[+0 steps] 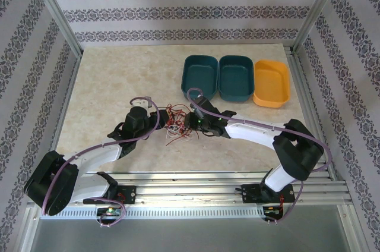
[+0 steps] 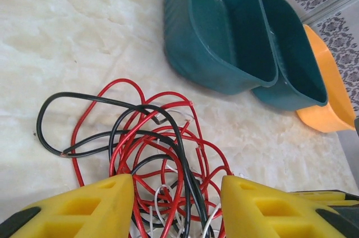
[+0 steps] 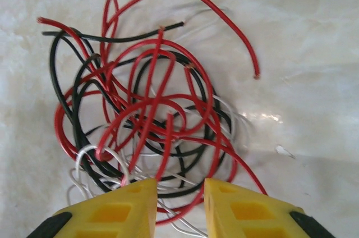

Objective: Untangle the cables

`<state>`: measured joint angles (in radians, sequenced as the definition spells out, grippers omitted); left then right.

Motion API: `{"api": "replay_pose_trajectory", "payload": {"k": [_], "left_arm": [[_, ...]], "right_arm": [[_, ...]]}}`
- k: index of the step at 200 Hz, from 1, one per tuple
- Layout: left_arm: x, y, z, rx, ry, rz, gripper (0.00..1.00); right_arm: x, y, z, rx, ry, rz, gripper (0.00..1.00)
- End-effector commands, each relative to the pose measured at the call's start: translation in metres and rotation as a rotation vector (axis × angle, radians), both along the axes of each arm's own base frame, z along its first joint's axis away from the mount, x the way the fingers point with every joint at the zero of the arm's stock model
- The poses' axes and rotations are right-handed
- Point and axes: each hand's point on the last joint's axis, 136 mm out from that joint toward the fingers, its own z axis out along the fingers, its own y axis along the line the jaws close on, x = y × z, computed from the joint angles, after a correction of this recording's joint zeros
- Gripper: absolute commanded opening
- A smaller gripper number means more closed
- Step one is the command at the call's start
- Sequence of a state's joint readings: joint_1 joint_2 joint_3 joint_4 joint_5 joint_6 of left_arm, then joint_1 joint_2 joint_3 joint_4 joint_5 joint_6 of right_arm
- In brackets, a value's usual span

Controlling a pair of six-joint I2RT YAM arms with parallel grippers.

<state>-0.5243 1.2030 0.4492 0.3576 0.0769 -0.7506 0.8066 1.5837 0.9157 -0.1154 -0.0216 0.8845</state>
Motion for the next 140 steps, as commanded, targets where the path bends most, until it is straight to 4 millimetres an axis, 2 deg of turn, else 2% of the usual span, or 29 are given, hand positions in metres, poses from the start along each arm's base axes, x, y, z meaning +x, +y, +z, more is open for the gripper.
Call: {"api": "replay_pose_trajectory", "payload": {"k": [1, 56, 99, 113, 135, 140], "left_arm": [[-0.002, -0.002, -0.001, 0.075, -0.004, -0.036, 0.45], [0.003, -0.008, -0.007, 0.066, 0.012, -0.044, 0.45], [0.006, -0.009, -0.013, 0.074, 0.024, -0.046, 0.57], [0.007, -0.01, -0.016, 0.077, 0.031, -0.045, 0.6], [0.008, -0.011, -0.022, 0.09, 0.058, -0.045, 0.63], [0.009, -0.011, -0.023, 0.092, 0.061, -0.045, 0.65]], "right_arm": [[0.008, 0.01, 0.003, 0.029, -0.004, 0.016, 0.26], [0.011, 0.02, -0.005, 0.049, 0.011, 0.034, 0.24], [0.013, 0.022, -0.008, 0.05, 0.009, 0.036, 0.2], [0.013, 0.021, -0.01, 0.048, 0.008, 0.037, 0.15], [0.013, 0.017, -0.007, 0.035, -0.007, 0.047, 0.01], [0.013, 0.016, -0.005, 0.032, -0.014, 0.049, 0.0]]}}
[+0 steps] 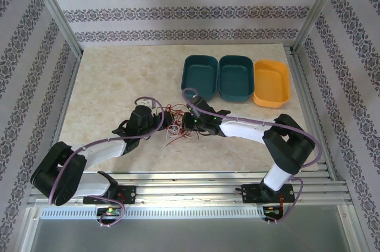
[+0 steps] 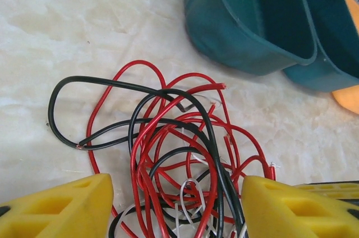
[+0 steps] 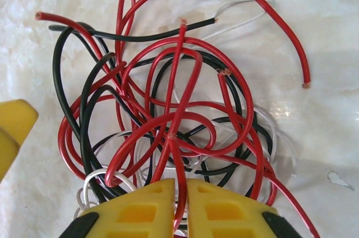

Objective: Untangle the cables

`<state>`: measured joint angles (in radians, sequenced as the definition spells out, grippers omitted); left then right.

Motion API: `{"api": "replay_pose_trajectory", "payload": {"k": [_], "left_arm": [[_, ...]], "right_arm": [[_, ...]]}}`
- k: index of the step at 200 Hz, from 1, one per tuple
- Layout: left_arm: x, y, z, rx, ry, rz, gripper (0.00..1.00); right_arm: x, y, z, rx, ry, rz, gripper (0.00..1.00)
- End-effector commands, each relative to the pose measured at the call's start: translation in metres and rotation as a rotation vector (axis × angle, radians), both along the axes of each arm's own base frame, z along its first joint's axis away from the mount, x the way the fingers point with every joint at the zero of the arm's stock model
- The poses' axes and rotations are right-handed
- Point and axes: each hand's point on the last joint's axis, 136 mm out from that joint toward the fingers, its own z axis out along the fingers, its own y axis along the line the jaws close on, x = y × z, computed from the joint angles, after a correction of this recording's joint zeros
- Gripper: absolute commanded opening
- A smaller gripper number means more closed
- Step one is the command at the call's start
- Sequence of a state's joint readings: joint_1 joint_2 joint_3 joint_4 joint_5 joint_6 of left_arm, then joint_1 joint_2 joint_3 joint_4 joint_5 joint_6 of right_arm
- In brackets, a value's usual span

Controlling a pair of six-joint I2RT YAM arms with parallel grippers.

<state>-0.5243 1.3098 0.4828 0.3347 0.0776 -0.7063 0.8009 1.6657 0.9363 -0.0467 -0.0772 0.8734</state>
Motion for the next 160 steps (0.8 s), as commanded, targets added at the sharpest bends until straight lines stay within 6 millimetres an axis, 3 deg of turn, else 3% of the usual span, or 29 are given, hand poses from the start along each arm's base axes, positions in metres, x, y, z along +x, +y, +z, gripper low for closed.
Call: {"api": "replay_pose_trajectory", "payload": {"k": [1, 54, 64, 73, 160], "left_arm": [[0.004, -0.008, 0.004, 0.011, -0.001, -0.023, 0.65], [0.012, -0.015, 0.006, 0.013, -0.014, -0.041, 0.78], [0.014, -0.016, 0.007, 0.014, -0.017, -0.042, 0.86], [0.014, -0.017, 0.007, 0.014, -0.019, -0.045, 1.0], [0.013, -0.02, 0.006, 0.017, -0.023, -0.071, 0.99]], "right_arm": [[0.007, 0.0, 0.009, 0.002, -0.036, 0.011, 0.0], [0.002, -0.008, 0.061, 0.004, -0.186, 0.061, 0.0], [0.001, -0.009, 0.071, 0.0, -0.219, 0.072, 0.0], [-0.002, -0.009, 0.081, 0.002, -0.246, 0.084, 0.0], [-0.011, -0.007, 0.164, 0.071, -0.433, 0.16, 0.0]]}}
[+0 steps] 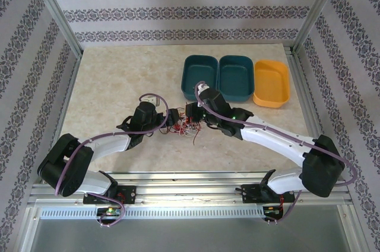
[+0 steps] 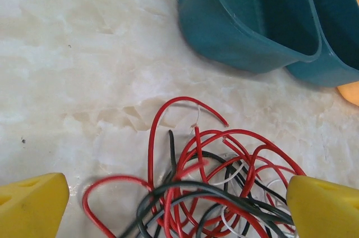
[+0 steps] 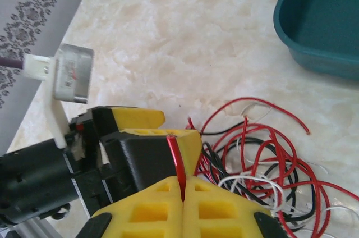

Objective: Untangle the cables

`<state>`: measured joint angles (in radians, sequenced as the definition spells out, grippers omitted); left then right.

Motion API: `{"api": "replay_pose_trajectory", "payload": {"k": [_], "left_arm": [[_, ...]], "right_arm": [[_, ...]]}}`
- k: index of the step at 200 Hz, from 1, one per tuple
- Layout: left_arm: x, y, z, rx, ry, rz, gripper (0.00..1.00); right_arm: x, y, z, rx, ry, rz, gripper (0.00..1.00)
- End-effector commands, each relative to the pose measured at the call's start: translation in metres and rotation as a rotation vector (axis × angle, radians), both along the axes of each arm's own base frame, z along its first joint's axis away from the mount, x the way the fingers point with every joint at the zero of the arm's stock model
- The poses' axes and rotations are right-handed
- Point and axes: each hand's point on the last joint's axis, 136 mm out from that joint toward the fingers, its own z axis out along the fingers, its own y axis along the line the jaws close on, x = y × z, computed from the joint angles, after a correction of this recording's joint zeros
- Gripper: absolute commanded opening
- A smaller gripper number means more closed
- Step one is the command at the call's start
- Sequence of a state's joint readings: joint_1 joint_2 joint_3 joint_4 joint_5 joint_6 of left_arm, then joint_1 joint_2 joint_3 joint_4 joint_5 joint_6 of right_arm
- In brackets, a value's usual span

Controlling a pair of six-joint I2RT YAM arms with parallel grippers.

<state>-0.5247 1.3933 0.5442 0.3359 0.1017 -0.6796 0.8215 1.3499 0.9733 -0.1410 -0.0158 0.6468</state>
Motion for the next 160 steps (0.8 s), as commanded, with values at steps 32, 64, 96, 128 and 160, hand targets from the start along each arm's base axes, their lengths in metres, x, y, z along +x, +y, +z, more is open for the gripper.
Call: {"api": "replay_pose_trajectory", "payload": {"k": [32, 64, 96, 128, 160], "left_arm": [[0.0, -0.007, 0.012, -0.002, -0.047, -0.035, 0.99], [-0.005, -0.003, 0.014, 0.011, -0.053, -0.039, 0.99], [-0.01, 0.002, 0.018, 0.029, -0.06, -0.038, 0.99], [-0.017, 0.011, 0.017, 0.061, -0.069, -0.031, 0.99], [-0.02, 0.025, 0.019, 0.108, -0.08, 0.004, 0.99]], "right_arm": [[-0.004, 0.004, 0.065, 0.033, -0.151, 0.054, 0.0], [-0.004, 0.004, 0.088, 0.048, -0.201, 0.069, 0.0], [-0.005, 0.006, 0.114, 0.066, -0.25, 0.095, 0.0], [-0.004, 0.007, 0.138, 0.059, -0.3, 0.111, 0.0], [0.003, 0.0, 0.154, 0.024, -0.331, 0.082, 0.0]]}}
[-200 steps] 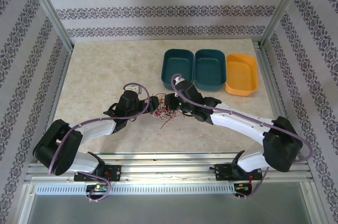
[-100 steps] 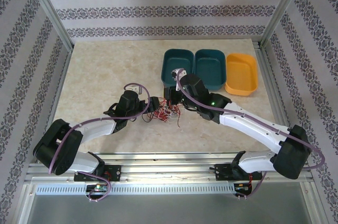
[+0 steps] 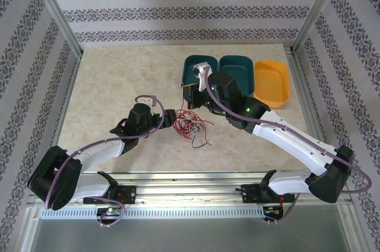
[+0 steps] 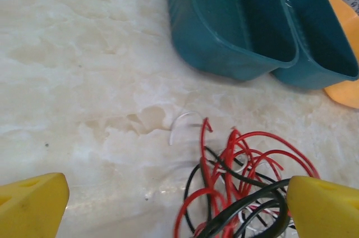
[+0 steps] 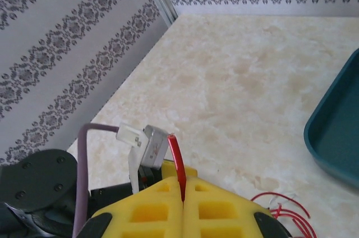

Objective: Untangle the cables

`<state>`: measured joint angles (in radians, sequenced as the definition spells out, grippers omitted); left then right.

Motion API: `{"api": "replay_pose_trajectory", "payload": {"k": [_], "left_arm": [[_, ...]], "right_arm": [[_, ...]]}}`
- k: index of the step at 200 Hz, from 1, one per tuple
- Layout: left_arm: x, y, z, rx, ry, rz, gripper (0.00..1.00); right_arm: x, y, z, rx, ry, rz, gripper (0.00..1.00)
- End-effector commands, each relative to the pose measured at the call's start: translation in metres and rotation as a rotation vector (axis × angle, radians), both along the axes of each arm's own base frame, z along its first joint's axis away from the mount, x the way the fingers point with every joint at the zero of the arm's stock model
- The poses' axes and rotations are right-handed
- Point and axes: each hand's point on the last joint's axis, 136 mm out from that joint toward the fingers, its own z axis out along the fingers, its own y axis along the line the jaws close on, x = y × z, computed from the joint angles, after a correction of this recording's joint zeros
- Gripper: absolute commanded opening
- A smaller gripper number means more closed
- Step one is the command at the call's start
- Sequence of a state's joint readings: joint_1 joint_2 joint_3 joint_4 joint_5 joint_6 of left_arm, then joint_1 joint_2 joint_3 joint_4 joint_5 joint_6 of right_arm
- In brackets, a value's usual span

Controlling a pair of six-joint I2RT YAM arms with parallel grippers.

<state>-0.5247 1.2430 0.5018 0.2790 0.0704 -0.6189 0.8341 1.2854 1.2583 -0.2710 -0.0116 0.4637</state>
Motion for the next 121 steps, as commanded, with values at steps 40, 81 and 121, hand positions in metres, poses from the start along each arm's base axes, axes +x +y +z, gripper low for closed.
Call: {"api": "replay_pose_trajectory", "payload": {"k": [40, 81, 121], "left_arm": [[-0.007, 0.024, -0.01, 0.092, 0.006, 0.055, 0.81], [0.001, 0.02, -0.024, 0.072, 0.028, 0.056, 0.68], [0.009, 0.013, -0.035, 0.045, 0.034, 0.055, 0.57]], "right_arm": [[0.008, -0.01, 0.044, -0.026, -0.09, -0.033, 0.0], [0.005, -0.016, 0.066, -0.011, -0.12, -0.034, 0.0], [0.002, -0.023, 0.089, 0.002, -0.154, -0.032, 0.0]]}}
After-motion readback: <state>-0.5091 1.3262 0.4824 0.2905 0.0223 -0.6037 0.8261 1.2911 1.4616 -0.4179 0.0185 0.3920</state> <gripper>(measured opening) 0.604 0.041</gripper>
